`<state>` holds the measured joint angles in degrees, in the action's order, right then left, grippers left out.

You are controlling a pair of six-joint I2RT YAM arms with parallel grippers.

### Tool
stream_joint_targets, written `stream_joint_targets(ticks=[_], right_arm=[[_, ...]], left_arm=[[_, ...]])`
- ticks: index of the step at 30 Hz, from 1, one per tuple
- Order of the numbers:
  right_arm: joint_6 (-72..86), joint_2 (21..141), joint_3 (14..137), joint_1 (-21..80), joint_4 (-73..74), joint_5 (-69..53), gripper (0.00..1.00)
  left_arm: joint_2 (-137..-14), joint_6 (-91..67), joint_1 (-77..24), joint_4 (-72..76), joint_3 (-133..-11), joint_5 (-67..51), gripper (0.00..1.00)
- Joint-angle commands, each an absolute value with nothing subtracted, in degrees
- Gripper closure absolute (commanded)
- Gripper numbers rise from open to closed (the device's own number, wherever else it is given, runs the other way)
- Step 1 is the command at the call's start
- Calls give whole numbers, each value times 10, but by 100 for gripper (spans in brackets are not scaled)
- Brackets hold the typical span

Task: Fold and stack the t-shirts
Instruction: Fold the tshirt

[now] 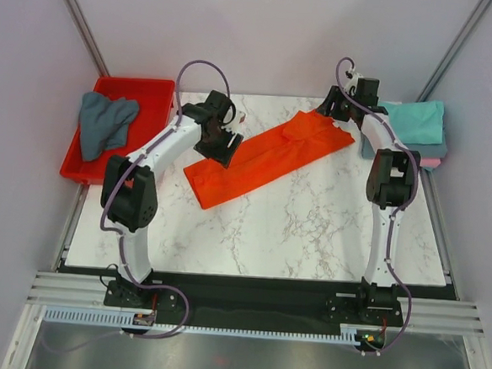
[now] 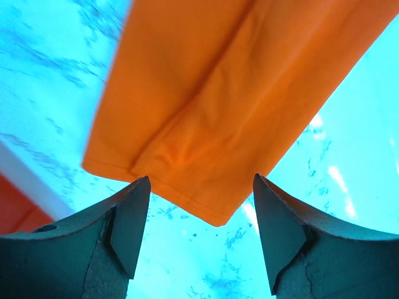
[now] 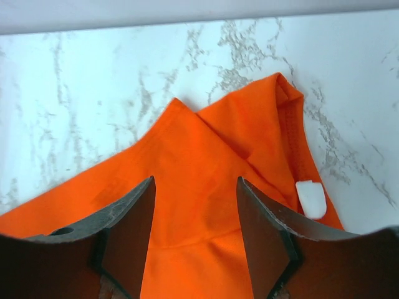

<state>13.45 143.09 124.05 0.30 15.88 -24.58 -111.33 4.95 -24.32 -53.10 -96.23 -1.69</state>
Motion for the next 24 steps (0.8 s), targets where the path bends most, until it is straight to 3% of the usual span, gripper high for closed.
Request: stream_joint_targets(ticks=[1,6,13,24], right_arm=[[169,1319,1193,-23,131,-257,37],[312,1280,1065,-48,106,-307,38],[354,1263,920,-60,102,-346,38],[336,1288,921,-57,105,-331,38]], left_arm=[[-1085,76,-233,-525,-1026,-2,25],[-1139,74,-193,-514,-1064,4,26],[-1234,69,-126,-508,-1115,-22,27],[-1297,64,-88,-531,-1102,-116,28]])
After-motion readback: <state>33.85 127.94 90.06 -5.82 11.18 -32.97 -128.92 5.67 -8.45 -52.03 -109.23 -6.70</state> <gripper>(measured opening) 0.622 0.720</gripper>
